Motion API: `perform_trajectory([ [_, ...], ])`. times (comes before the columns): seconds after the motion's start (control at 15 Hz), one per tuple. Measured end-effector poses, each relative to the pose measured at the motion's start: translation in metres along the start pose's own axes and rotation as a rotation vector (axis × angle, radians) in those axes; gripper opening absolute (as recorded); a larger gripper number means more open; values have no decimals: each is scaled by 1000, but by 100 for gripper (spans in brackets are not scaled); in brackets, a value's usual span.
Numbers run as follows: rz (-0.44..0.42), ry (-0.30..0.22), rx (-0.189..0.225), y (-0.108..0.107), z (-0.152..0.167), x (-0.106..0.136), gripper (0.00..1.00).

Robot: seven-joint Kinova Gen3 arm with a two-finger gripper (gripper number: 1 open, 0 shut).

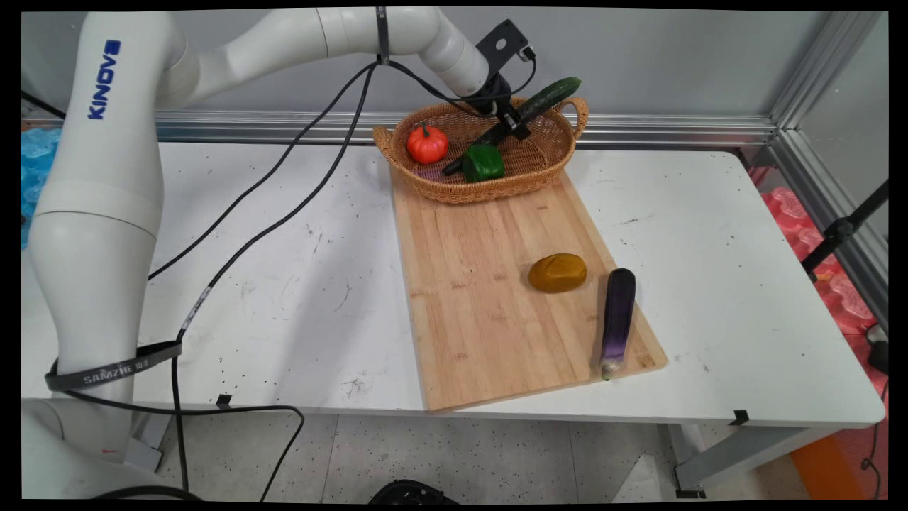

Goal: Pick up the cucumber from the vegetable basket, then place the picked object on the cutting board

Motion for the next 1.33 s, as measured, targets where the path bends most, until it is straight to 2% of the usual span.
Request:
perform_trajectory([
  [0.27,-7,-1,-14,6,0,3,0],
  [0.53,2,17,-21,12,-8,18,0],
  [1.0,69,72,-25,26,-42,62,0],
  [1.33,104,107,-50,49,-73,98,0],
])
